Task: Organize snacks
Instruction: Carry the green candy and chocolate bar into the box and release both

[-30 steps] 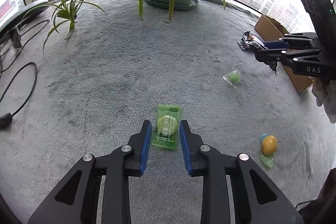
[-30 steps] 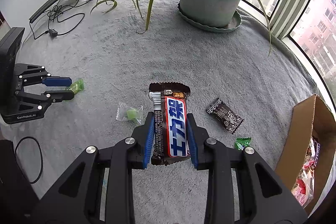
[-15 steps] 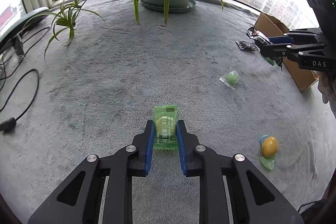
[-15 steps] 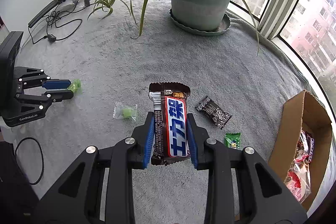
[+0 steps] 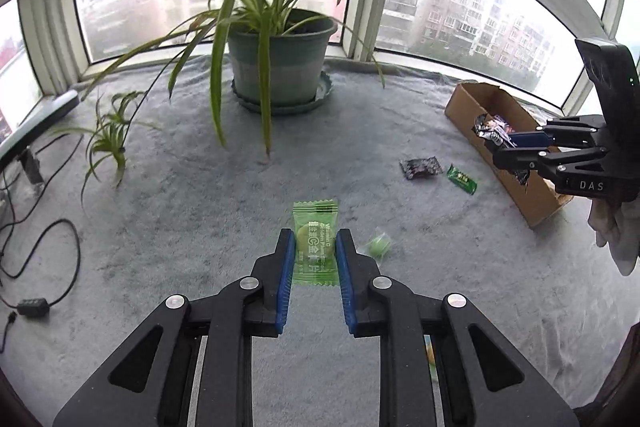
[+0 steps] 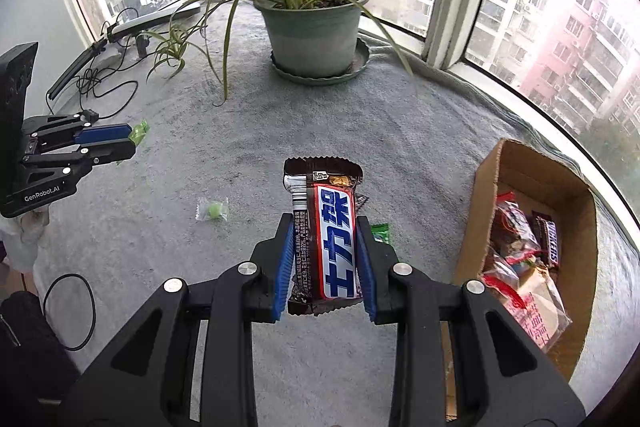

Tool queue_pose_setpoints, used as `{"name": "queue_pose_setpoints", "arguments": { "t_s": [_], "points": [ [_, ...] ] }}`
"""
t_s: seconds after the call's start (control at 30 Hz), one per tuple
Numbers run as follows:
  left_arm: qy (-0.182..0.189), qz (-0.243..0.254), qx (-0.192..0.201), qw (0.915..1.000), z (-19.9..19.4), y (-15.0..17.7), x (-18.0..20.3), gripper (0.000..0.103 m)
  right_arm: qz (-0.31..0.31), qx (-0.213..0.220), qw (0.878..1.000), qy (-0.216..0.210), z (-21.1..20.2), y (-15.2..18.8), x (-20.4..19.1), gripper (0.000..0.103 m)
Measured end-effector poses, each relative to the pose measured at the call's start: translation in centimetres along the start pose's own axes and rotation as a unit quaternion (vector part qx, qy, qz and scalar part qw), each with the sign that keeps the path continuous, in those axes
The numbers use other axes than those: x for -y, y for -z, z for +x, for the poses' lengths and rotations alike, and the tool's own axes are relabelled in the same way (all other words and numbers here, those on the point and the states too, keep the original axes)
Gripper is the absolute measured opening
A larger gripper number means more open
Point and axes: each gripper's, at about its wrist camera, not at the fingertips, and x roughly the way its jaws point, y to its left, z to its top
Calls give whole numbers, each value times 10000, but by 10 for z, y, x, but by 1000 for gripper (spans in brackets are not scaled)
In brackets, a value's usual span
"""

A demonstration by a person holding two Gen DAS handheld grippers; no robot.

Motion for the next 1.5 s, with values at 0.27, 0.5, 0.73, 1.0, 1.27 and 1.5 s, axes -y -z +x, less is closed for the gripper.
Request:
{"name": "queue_pose_setpoints", "arguments": {
  "t_s": [0.27, 0.5, 0.73, 1.0, 1.27, 1.5],
  "points": [
    [254, 382, 283, 9985, 1, -35, 39, 19, 533, 212, 9976, 386, -35, 14, 47, 30],
    [504, 598, 382, 9962, 12, -61, 74, 19, 962, 355, 9919, 751, -66, 31, 88, 30],
    [782, 776, 457, 9929, 31, -86, 114, 19, 1420, 344, 9843, 994, -78, 58, 119, 30],
    [1089, 1056, 390, 9877, 62, -109, 167, 19, 1705, 218, 9783, 1158, -81, 91, 139, 30],
    [1234, 1186, 169, 9851, 92, -118, 205, 19, 1968, 111, 9730, 1204, -71, 110, 154, 30],
    [1357, 1343, 53, 9816, 104, -114, 233, 19, 2003, 20, 9721, 1221, -62, 112, 160, 30]
  ]
}}
